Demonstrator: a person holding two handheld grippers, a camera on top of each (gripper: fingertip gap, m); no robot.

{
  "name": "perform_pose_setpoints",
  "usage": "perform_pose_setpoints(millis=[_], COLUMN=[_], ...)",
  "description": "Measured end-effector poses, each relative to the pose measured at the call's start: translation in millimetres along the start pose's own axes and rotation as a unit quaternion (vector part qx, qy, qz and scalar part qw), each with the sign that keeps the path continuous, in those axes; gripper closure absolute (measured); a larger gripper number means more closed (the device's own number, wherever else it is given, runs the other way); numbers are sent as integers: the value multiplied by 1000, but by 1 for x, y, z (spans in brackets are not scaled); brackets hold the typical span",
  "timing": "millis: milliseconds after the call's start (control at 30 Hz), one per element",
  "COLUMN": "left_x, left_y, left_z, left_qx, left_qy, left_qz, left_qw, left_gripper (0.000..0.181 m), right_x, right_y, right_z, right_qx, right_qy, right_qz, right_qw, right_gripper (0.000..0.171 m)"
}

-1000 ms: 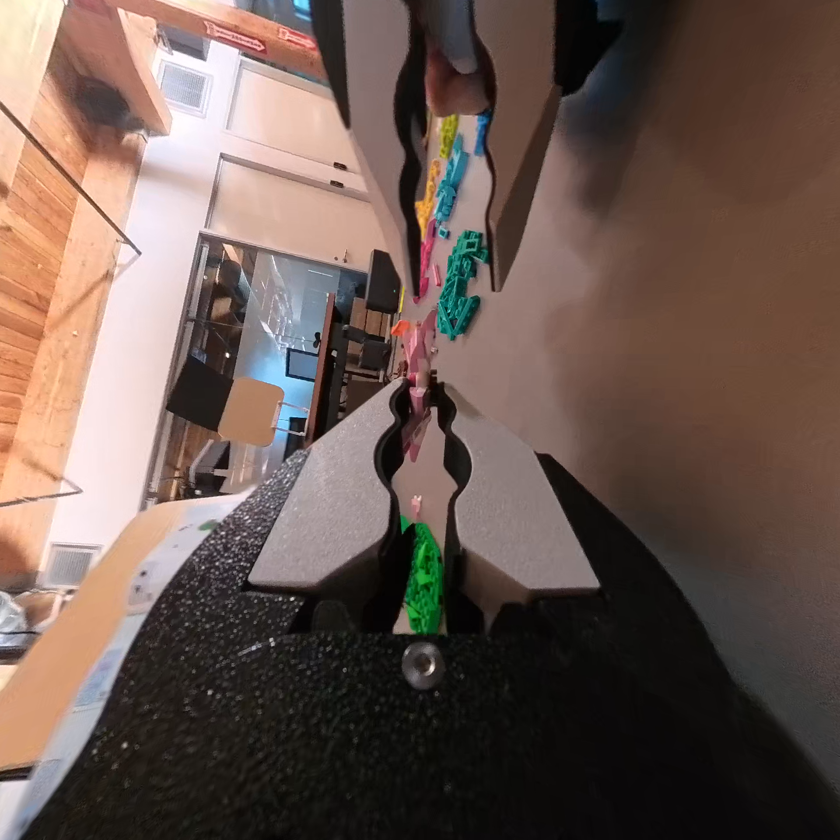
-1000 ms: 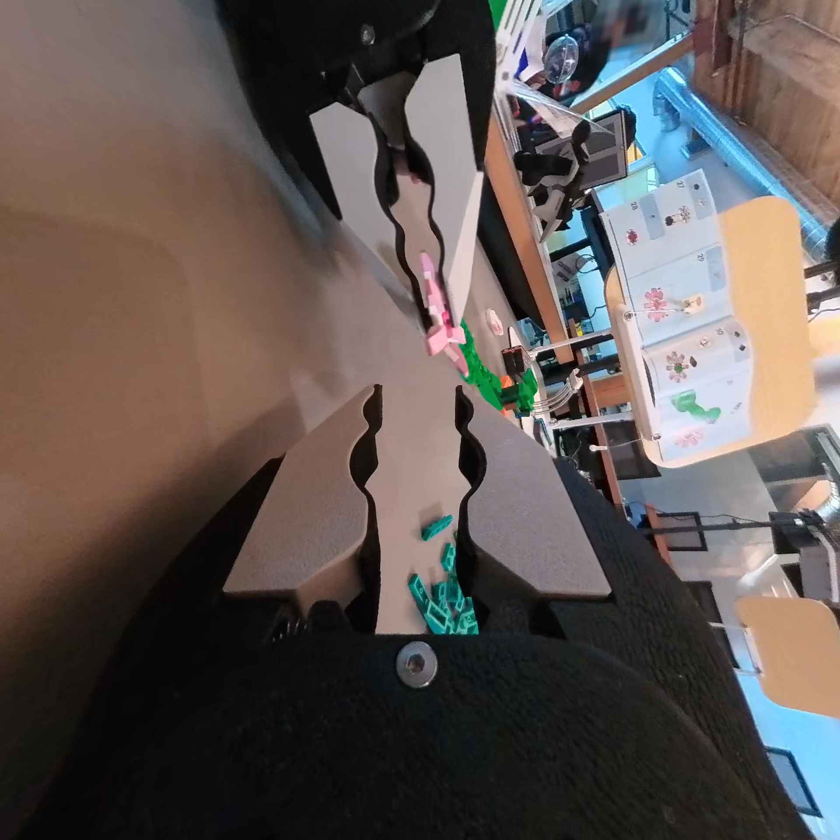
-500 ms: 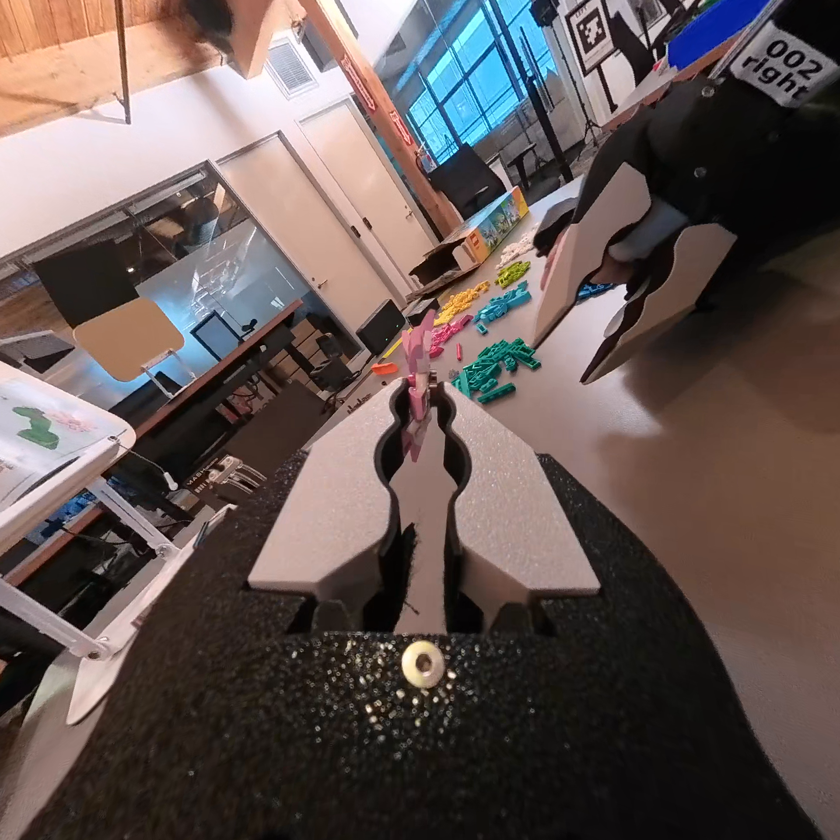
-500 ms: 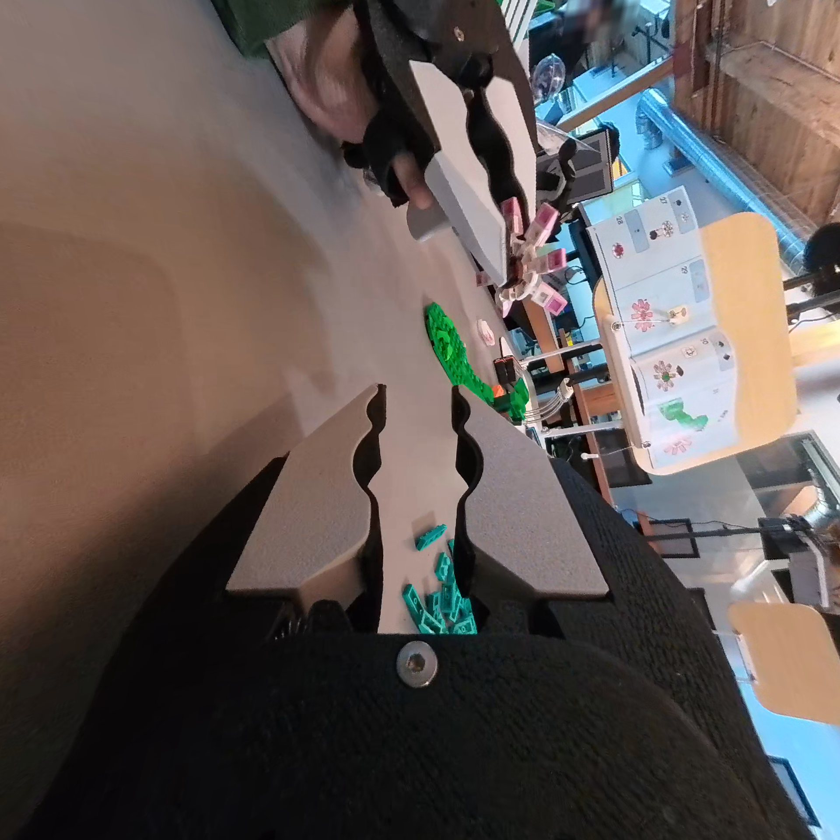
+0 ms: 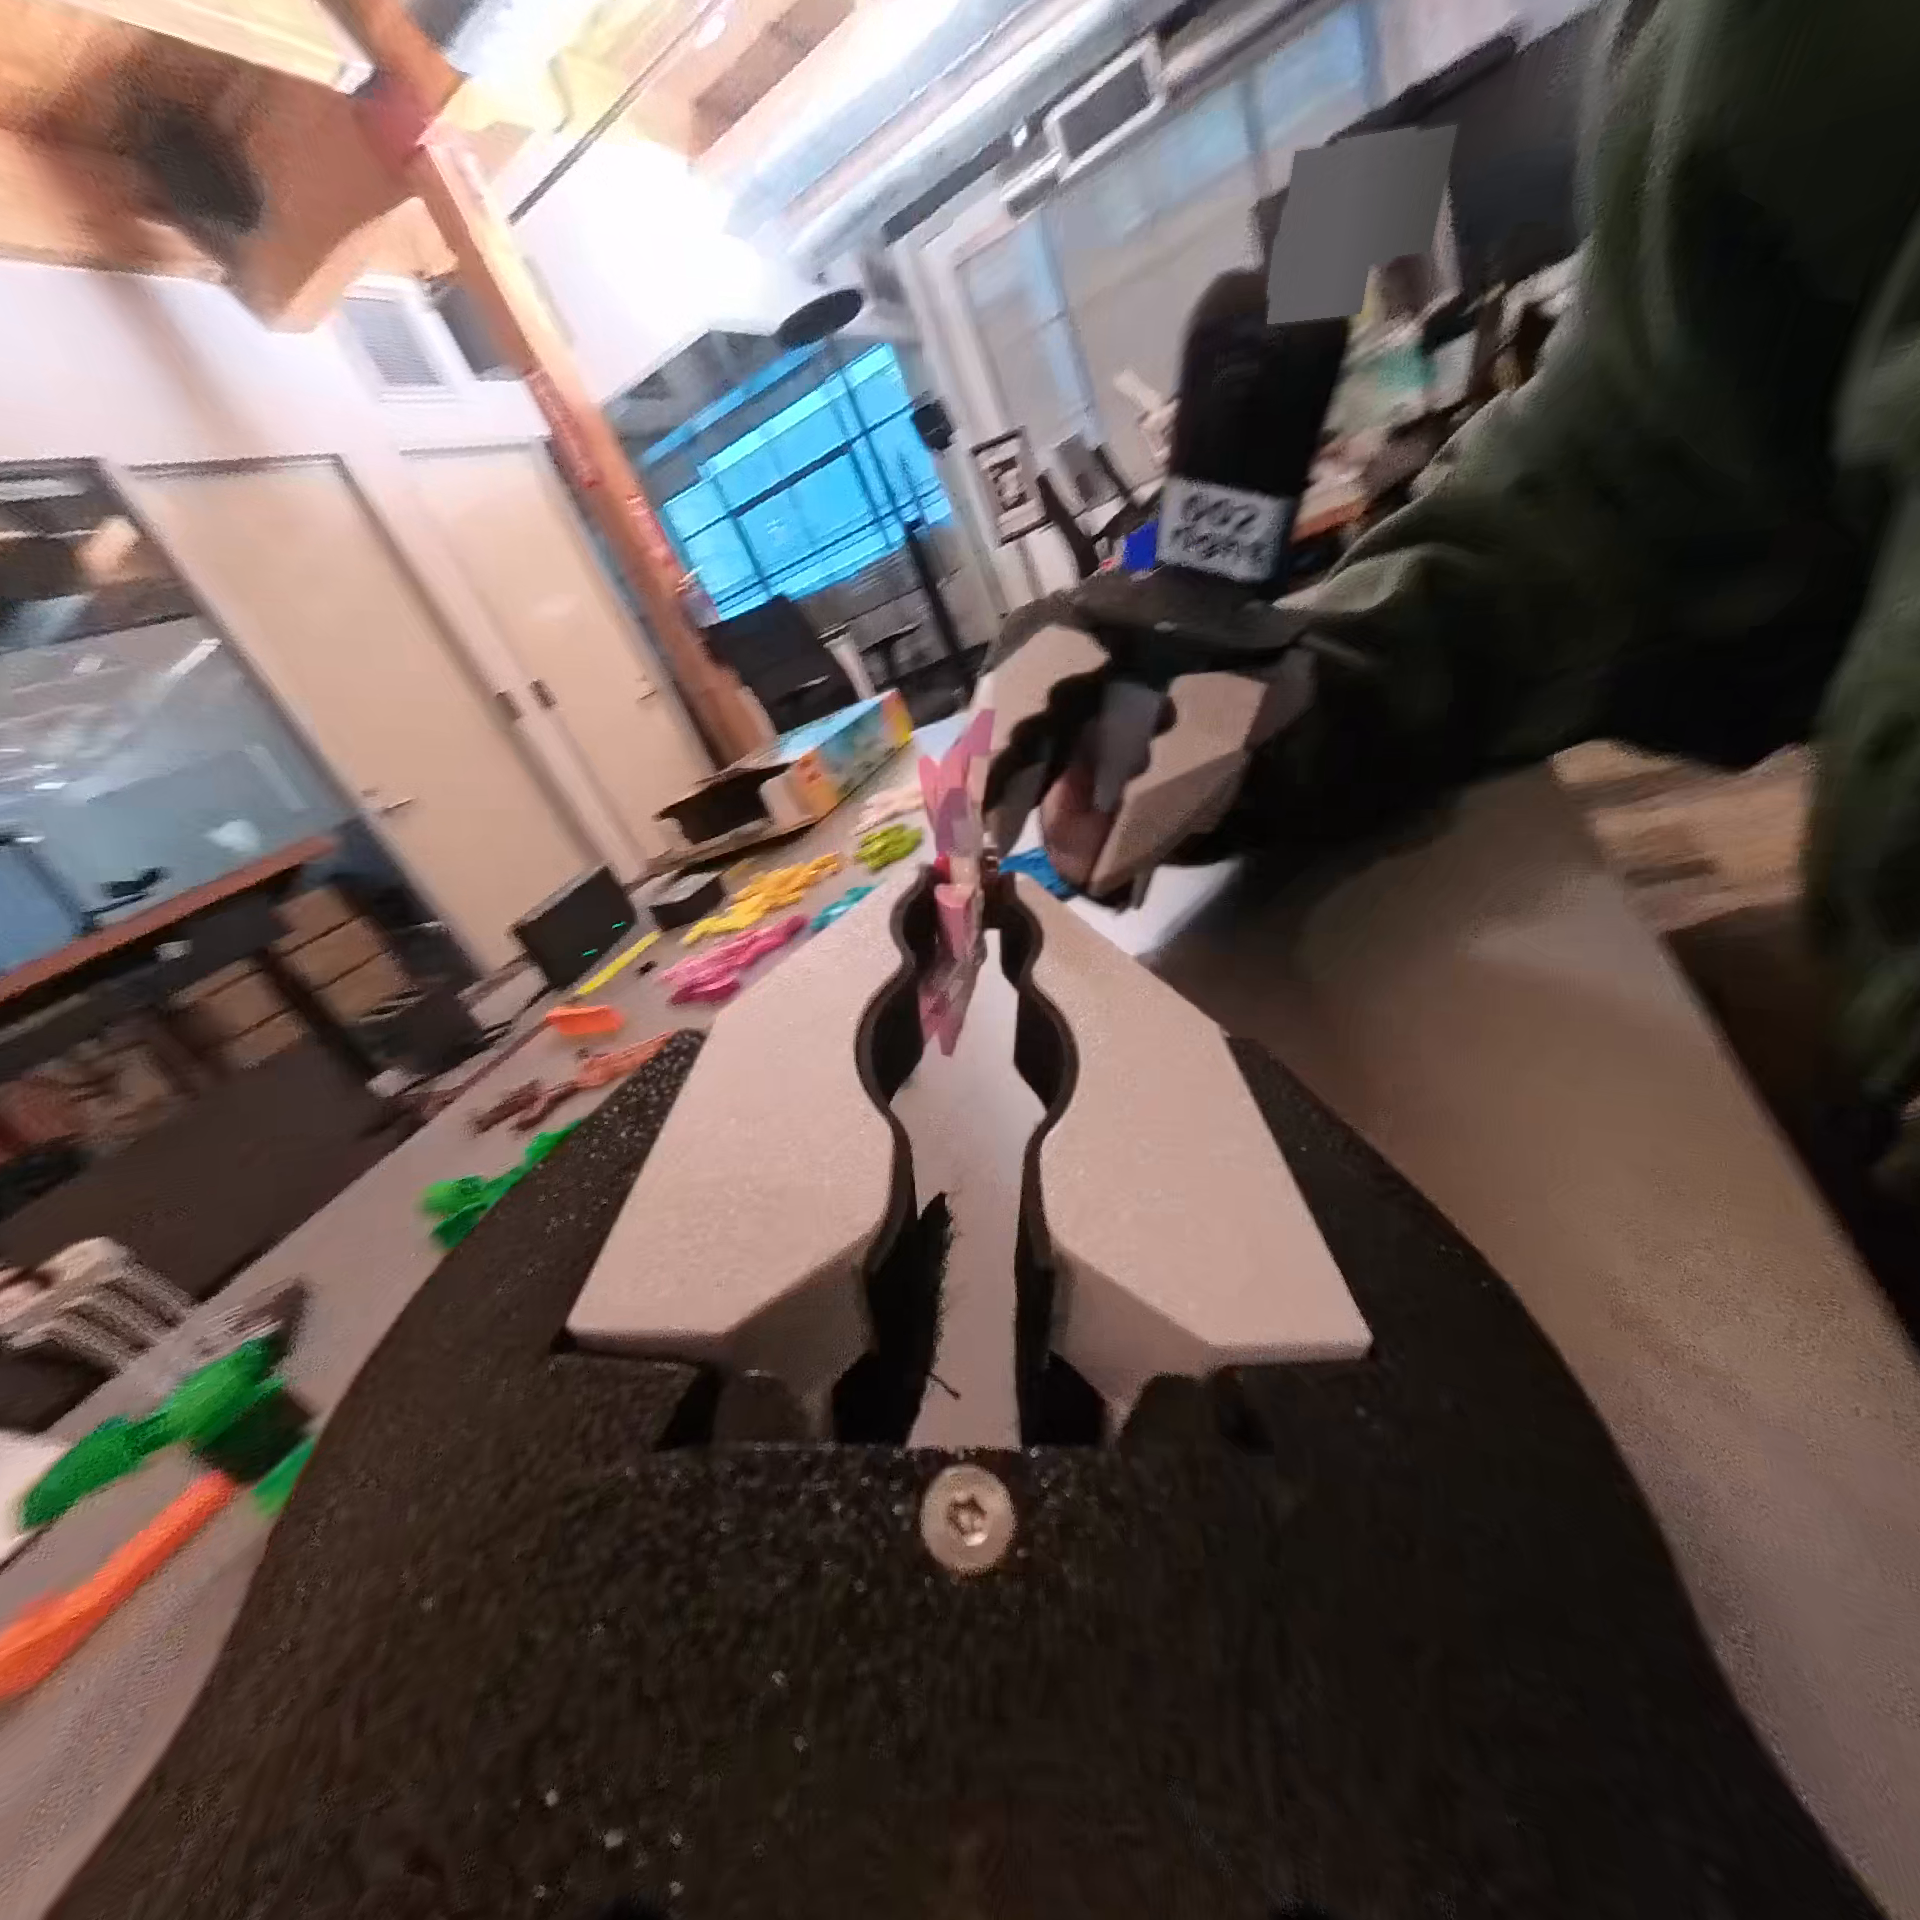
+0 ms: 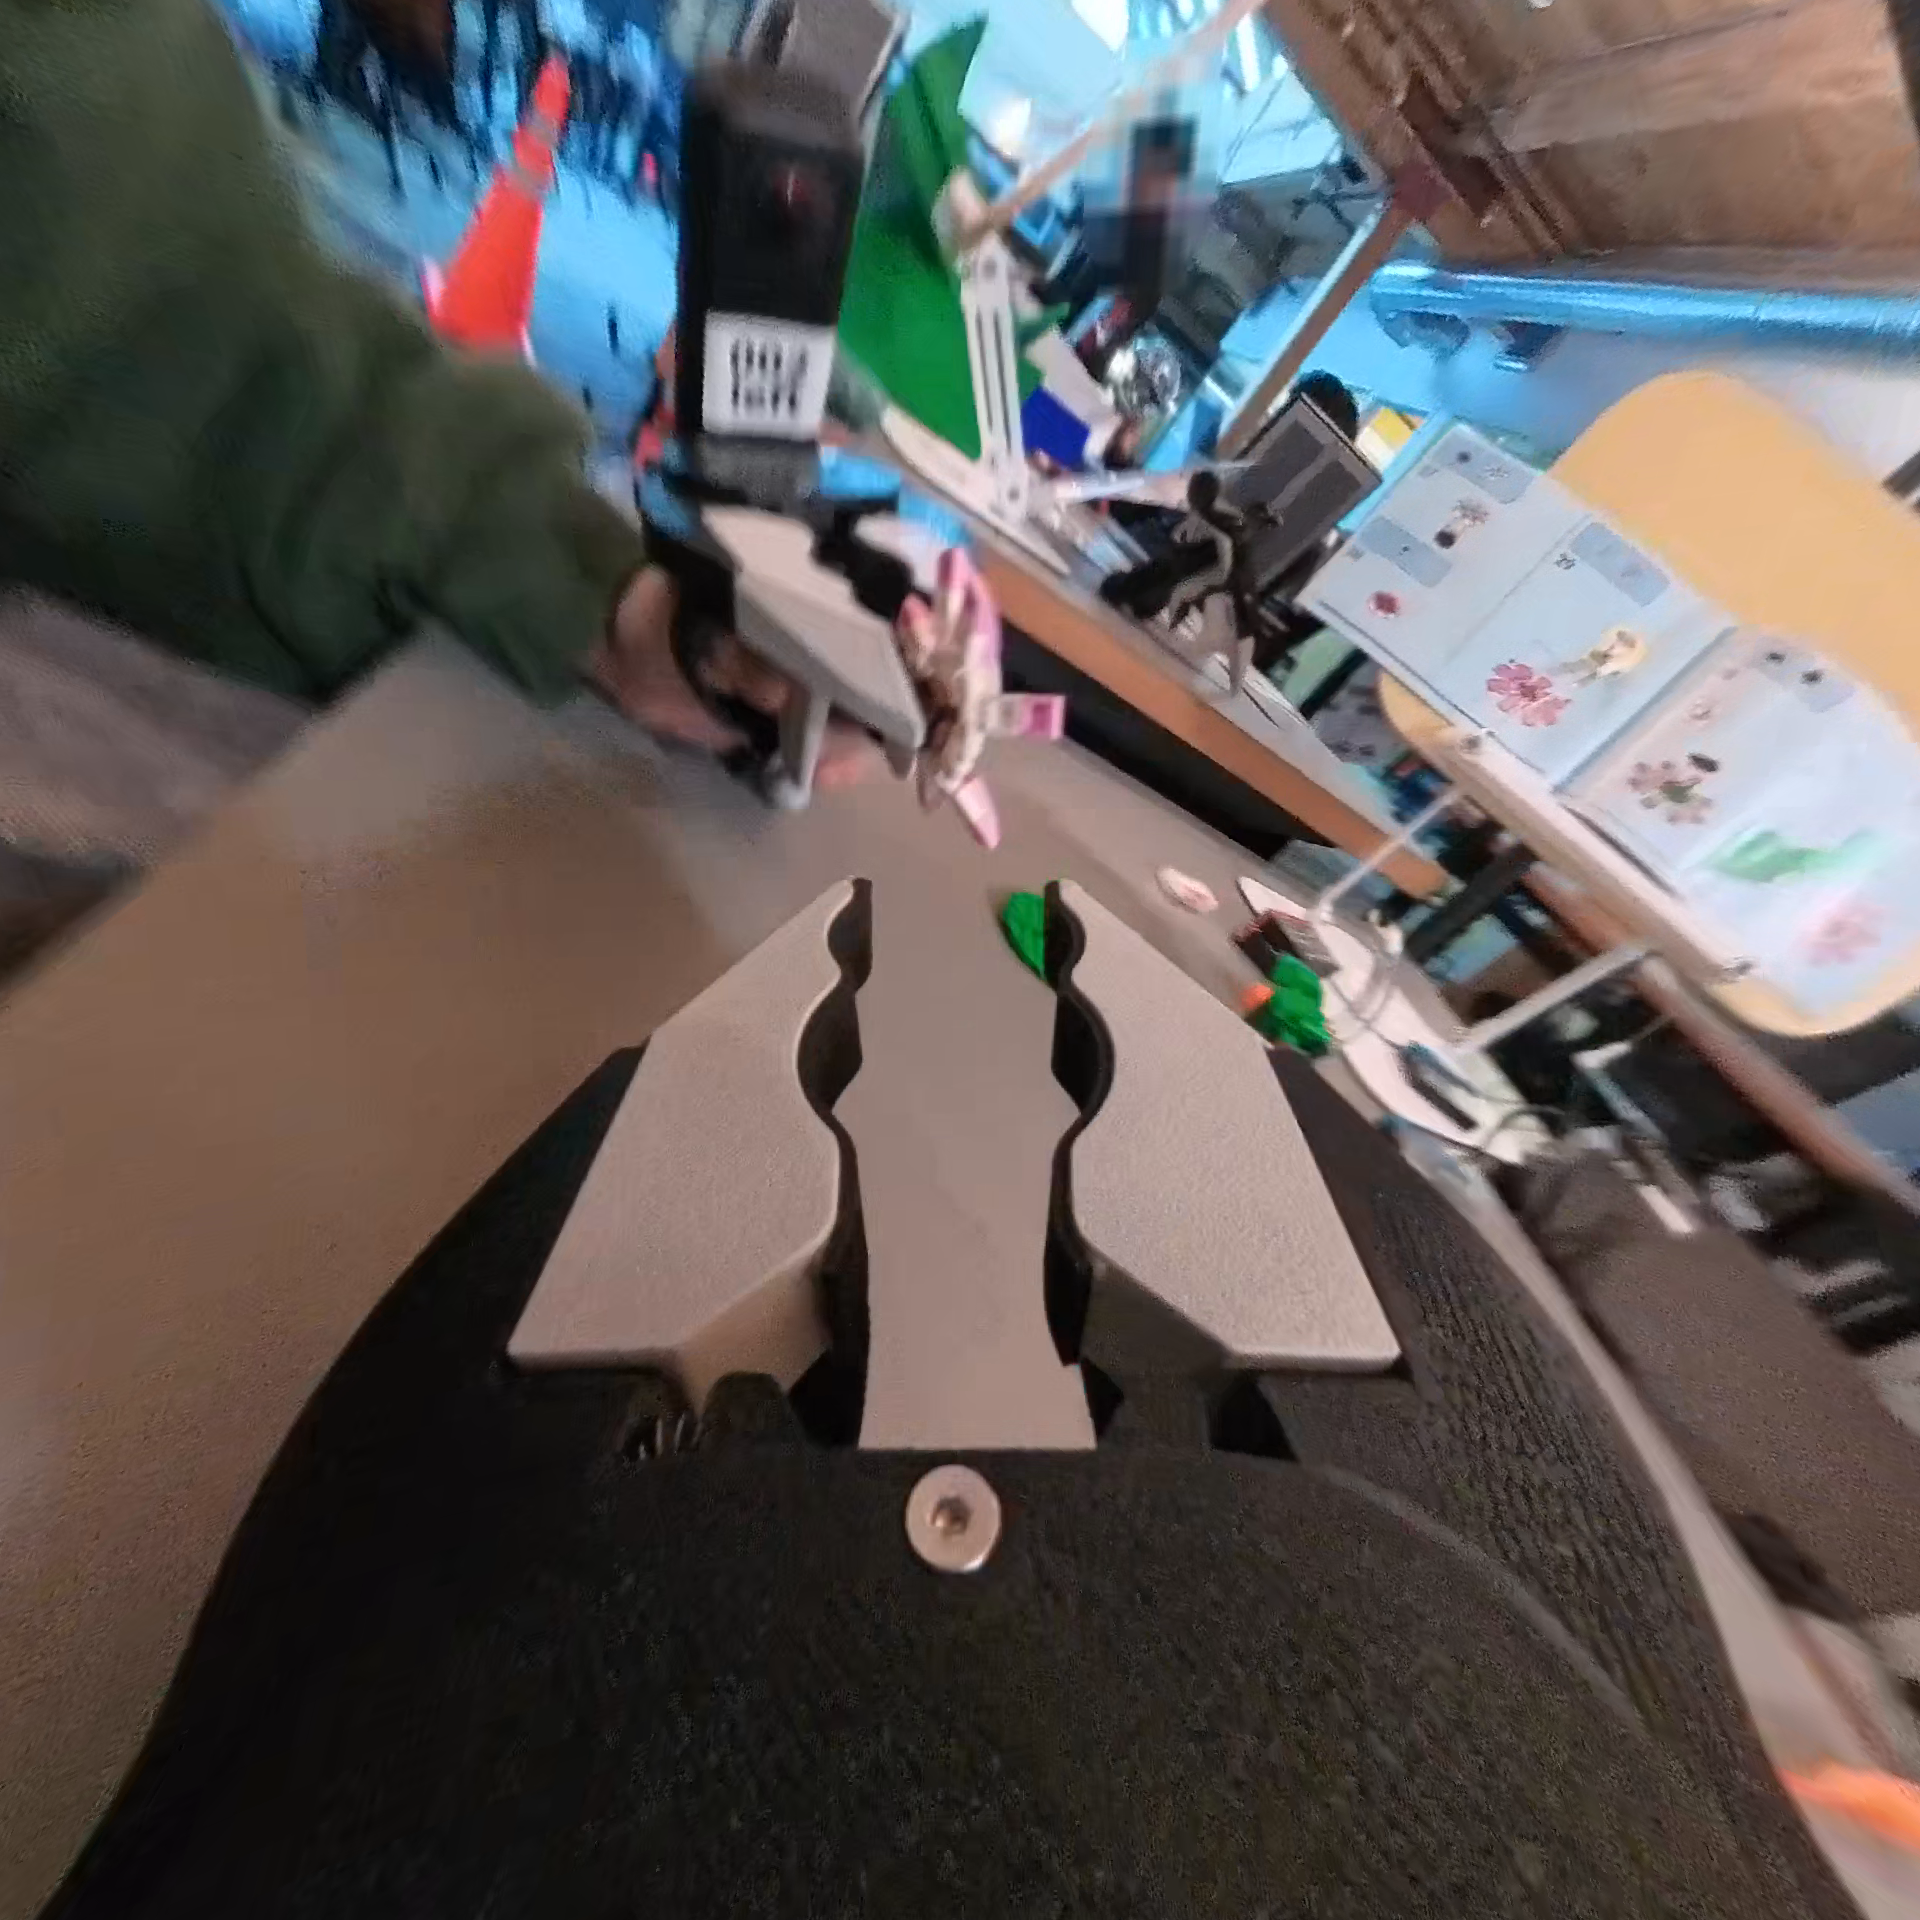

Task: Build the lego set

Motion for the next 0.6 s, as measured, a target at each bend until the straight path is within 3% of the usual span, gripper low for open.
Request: perform_pose_setpoints(millis=[233,600], left_x=[12,15], left_y=[-18,-24], left_z=[7,5], left_qx=[-55,-44], left_qy=[-25,-14], left_qz=[-81,-93], left_qw=[995,995], left_gripper=[173,173], right_x=[1,-3], right_y=[13,15], right_z=[14,20], right_qx=[101,74], right_qy=[-43,-66], right_qz=[61,56], right_qw=[992,993], right_gripper=[142,154])
Point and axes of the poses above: each gripper's, where its closed fingertips meet, x out along the fingers, z out of its top, y = z × x across the jaws, the point moved 4 cm from there along -x, back along the fingers, and after that the axes turned 9 degrees about x, right-handed, at the moved point
